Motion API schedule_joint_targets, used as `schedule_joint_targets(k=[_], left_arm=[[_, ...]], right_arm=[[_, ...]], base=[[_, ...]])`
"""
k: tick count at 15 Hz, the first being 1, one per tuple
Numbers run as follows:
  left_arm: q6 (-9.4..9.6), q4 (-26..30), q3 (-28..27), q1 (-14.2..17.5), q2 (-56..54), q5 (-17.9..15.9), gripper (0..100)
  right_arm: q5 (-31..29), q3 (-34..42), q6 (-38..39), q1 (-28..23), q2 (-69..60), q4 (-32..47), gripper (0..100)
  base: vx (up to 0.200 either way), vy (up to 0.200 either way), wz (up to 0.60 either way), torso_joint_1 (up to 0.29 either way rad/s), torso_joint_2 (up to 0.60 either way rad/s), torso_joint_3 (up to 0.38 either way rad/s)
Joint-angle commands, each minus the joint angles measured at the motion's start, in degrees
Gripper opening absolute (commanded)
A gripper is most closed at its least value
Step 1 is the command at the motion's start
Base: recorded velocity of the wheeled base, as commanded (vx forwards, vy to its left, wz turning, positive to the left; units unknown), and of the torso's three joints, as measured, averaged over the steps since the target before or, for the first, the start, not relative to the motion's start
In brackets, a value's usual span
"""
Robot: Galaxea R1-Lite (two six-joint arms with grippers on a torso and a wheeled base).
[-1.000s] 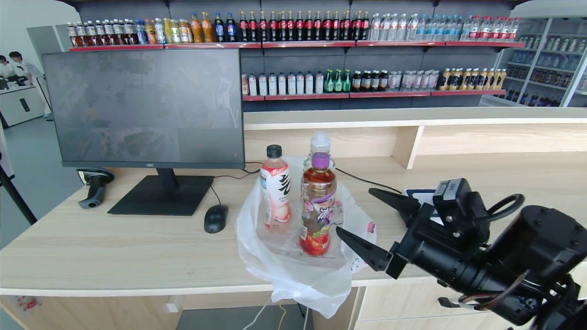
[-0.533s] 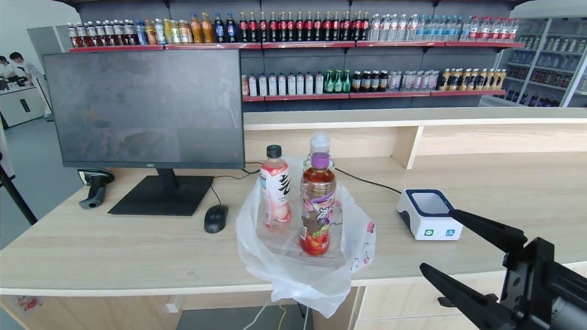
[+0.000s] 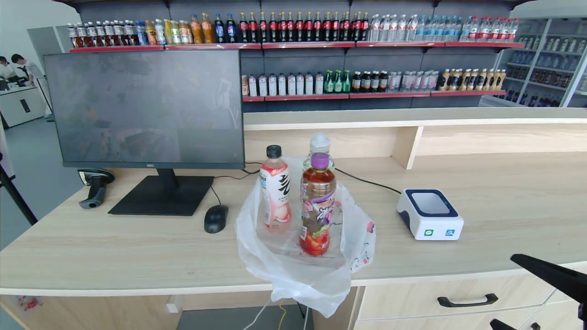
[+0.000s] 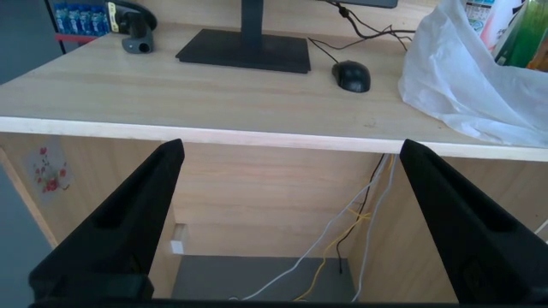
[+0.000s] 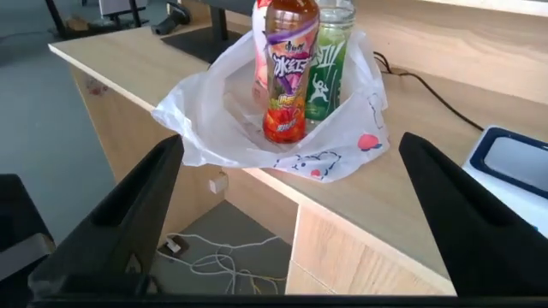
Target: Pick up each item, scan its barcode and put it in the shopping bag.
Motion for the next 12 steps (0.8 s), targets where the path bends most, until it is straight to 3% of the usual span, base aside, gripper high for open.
schedule_joint_targets(k=[1, 5, 6, 11, 12], left_arm=[[-0.04, -0.04, 0.00, 0.00, -0.02, 0.01, 100], [-0.22, -0.04, 0.00, 0.00, -0.02, 0.10, 100], [-0.30, -0.04, 0.00, 0.00, -0.02, 0.10, 100], [-0.30, -0.04, 0.00, 0.00, -0.02, 0.01, 100], [-0.30, -0.04, 0.00, 0.00, -0.02, 0.01, 100]], right_arm=[[-0.03, 0.33, 0.03, -2.29, -17.96, 14.54, 100], [-0.03, 0.33, -1.64, -10.55, -44.67, 46.09, 100], [-0.03, -0.37, -1.73, -10.99, -47.75, 50.22, 100], [-5.39, 0.07, -2.96, -12.14, -48.10, 48.64, 100], [-9.17, 0.33, -2.78, -12.14, -48.63, 49.78, 100]], base=[[0.000, 0.000, 0.00, 0.000, 0.00, 0.000], [0.000, 0.000, 0.00, 0.000, 0.00, 0.000], [0.000, 0.000, 0.00, 0.000, 0.00, 0.000], [0.000, 0.000, 0.00, 0.000, 0.00, 0.000], [0.000, 0.000, 0.00, 0.000, 0.00, 0.000]])
